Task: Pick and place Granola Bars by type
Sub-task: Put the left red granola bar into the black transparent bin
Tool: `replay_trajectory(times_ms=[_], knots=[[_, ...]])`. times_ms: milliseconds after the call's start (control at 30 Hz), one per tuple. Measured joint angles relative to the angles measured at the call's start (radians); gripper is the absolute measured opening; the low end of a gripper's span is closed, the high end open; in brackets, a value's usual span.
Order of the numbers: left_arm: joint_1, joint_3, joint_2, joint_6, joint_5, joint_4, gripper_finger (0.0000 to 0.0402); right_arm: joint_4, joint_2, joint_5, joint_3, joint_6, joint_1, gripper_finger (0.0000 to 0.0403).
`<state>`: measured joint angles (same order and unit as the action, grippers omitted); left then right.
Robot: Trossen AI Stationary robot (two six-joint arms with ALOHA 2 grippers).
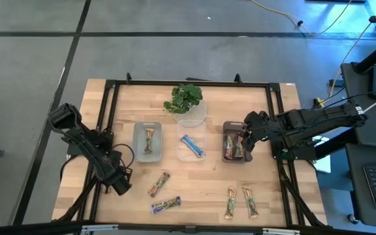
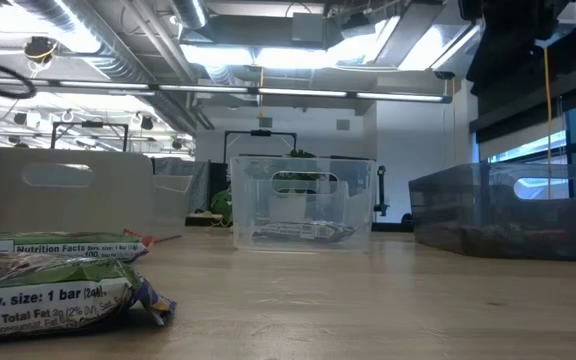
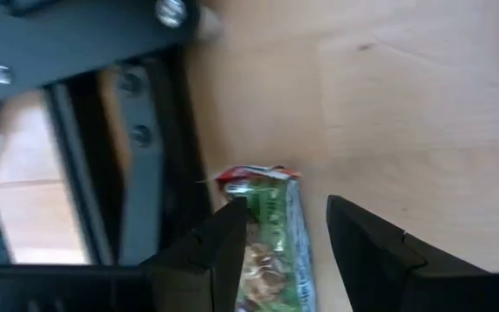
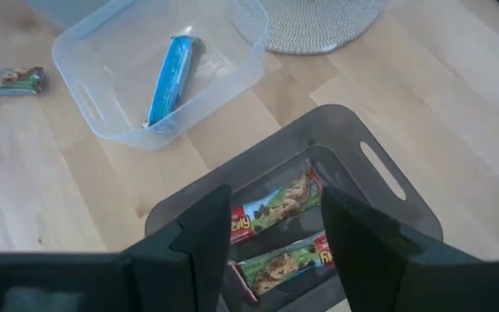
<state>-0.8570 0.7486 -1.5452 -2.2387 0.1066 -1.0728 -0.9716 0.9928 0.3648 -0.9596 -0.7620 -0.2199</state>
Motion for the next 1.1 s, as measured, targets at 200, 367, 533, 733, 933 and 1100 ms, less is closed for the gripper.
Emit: replay_trajectory(times_ms=[200,367,533,733,933,1100], knots=[[0.000,-0.027,0.002,0.000,0.045,0.052,0.0153,0.015,0.000,0.000,0.000,0.000,0.000,0.0182],[-0.019,-0.027,0.001,-0.003,0.067,0.063,0.0154,0.019,0.000,0.000,0.000,0.005,0.000,0.0182],[-0.038,-0.027,0.001,-0.027,0.104,0.069,0.0152,0.019,0.000,0.000,0.000,0.006,0.000,0.0182],[-0.041,-0.027,0.000,-0.029,0.162,0.076,0.0154,0.019,0.000,0.000,0.001,0.006,0.000,0.0182],[-0.060,-0.027,0.000,-0.041,0.162,0.122,0.0154,0.019,0.000,0.000,0.001,0.007,0.000,0.0182],[-0.059,-0.026,-0.002,-0.040,0.161,0.192,0.0153,0.019,0.000,0.000,0.001,0.008,0.000,0.0182]])
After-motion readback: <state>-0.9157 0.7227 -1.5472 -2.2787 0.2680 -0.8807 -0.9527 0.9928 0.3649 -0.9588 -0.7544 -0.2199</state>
